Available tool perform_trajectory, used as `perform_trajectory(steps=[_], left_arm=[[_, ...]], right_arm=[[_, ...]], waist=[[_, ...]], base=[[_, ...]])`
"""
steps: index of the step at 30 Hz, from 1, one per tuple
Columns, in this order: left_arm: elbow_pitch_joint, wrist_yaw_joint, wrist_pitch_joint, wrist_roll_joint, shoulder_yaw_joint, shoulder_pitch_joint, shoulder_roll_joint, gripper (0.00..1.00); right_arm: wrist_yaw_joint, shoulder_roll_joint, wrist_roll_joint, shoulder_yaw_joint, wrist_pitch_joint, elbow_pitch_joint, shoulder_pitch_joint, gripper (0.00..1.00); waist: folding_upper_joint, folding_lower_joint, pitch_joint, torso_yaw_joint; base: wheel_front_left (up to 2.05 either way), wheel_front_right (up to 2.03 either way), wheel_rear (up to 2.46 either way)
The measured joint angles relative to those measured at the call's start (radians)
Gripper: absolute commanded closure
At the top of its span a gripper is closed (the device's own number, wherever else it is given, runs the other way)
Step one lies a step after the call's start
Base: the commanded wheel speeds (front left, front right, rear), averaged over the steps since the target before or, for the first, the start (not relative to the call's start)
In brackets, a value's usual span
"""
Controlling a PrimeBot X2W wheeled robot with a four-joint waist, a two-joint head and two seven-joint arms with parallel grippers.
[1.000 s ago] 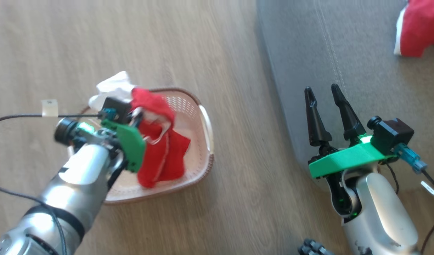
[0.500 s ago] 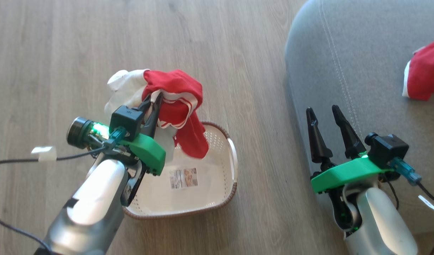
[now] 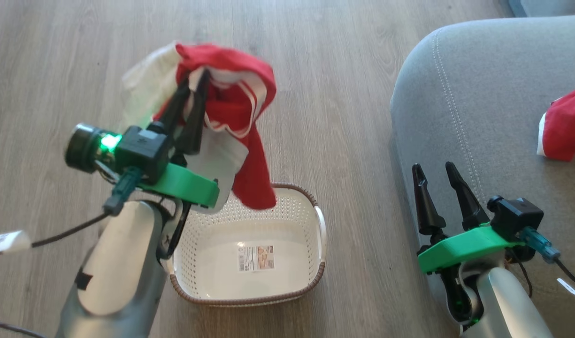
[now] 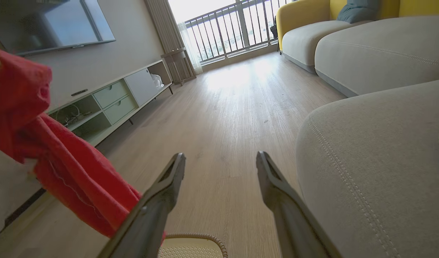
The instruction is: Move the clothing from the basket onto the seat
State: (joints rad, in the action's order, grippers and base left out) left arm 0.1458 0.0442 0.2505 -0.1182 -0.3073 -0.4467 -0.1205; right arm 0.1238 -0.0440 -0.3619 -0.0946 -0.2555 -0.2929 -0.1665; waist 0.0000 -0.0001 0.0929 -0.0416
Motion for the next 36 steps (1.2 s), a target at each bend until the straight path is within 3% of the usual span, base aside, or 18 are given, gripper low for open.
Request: perform_trajectory(steps=[15, 26, 36], left_arm=[[-0.253, -0.060, 0.007, 0.040, 0.036, 0.001, 0.060, 1.00], [-0.262, -0.093, 0.007, 0.040, -0.075, 0.070, 0.069, 1.00], [-0.262, -0.089, 0.007, 0.035, -0.107, 0.081, 0.070, 1.00]], right_arm=[[0.000, 0.000, -0.009, -0.001, 0.000, 0.002, 0.035, 0.00], [0.000, 0.000, -0.007, 0.000, 0.000, 0.010, 0.036, 0.00], [0.000, 0.000, 0.001, 0.004, 0.000, 0.012, 0.036, 0.00]], waist=[[0.0000, 0.0000, -0.032, 0.001], [0.0000, 0.0000, -0.031, 0.005], [0.0000, 0.0000, -0.033, 0.008]], base=[[0.00, 0.00, 0.00], [0.00, 0.00, 0.00], [0.00, 0.00, 0.00]])
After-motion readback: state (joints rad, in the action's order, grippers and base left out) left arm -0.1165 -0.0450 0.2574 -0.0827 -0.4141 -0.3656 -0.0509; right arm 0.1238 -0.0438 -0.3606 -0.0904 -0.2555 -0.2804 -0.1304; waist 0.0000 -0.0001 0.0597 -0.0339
